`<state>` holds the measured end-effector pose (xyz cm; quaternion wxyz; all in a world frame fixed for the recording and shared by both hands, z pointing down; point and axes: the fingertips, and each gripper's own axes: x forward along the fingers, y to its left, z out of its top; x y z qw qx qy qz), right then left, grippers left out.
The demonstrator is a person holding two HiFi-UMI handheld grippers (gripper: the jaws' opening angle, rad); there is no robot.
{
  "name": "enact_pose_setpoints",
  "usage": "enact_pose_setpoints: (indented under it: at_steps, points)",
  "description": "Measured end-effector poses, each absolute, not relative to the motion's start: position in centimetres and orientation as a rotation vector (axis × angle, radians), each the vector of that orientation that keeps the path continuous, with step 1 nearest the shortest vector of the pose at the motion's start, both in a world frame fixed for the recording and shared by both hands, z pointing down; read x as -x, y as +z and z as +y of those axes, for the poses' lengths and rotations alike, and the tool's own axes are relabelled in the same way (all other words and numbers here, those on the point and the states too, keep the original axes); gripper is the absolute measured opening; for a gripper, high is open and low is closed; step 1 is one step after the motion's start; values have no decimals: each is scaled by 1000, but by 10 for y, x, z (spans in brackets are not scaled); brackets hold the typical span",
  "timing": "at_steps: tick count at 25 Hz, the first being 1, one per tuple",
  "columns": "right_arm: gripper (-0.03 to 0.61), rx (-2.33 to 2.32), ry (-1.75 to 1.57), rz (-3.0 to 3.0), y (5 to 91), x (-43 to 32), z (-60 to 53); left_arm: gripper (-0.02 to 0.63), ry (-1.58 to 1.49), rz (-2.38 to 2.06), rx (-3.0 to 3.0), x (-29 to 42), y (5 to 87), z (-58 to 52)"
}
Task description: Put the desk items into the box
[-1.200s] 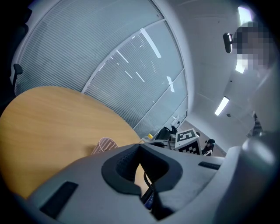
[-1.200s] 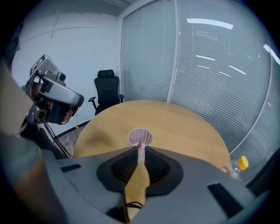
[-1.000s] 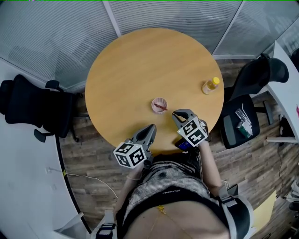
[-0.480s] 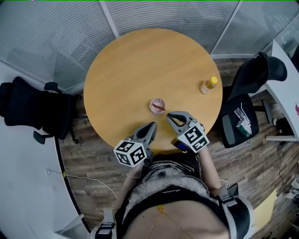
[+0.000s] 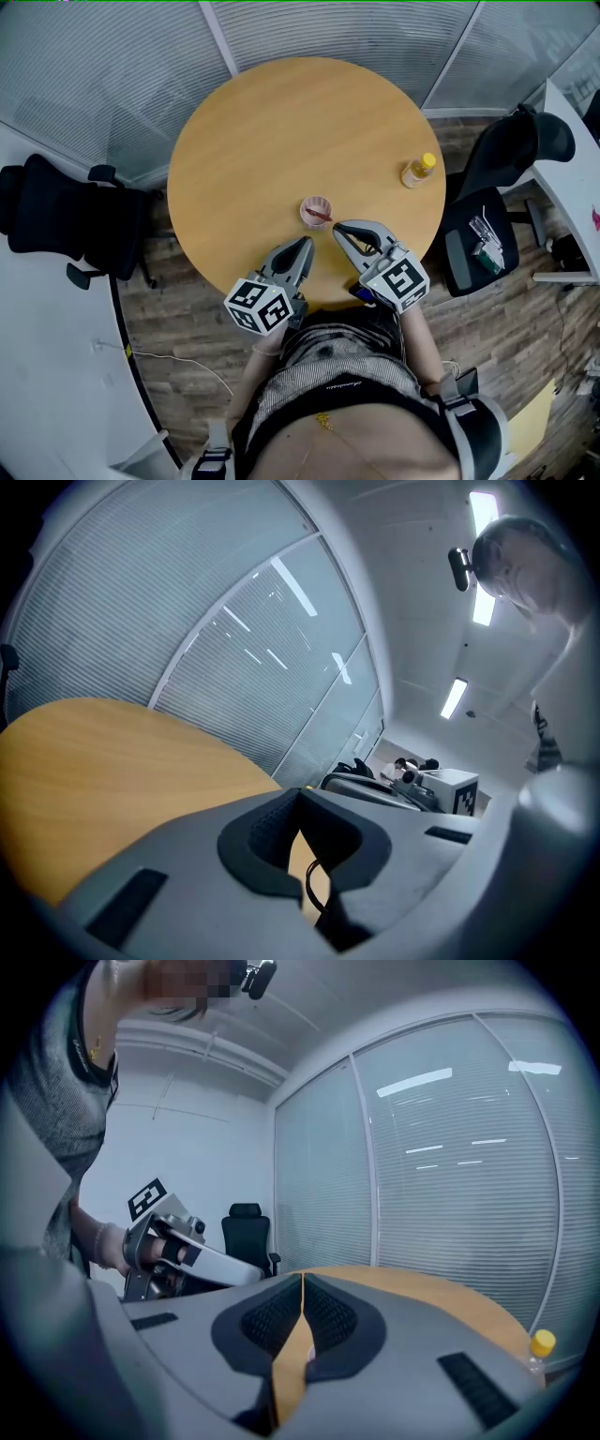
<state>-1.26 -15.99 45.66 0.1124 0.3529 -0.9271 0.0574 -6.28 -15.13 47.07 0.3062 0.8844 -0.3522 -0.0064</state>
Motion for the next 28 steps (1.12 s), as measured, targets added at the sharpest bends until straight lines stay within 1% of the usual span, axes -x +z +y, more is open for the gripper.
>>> enact_pose_setpoints:
  at_steps: [14,28]
  points:
    - [21,-1048,35,-2812,418,22,-155,2,-125,-951,-2460,65,414,-152]
    - [21,-1059,-15,-2782,418,19,-165,2,-115,-949,-2453,67,419,-155]
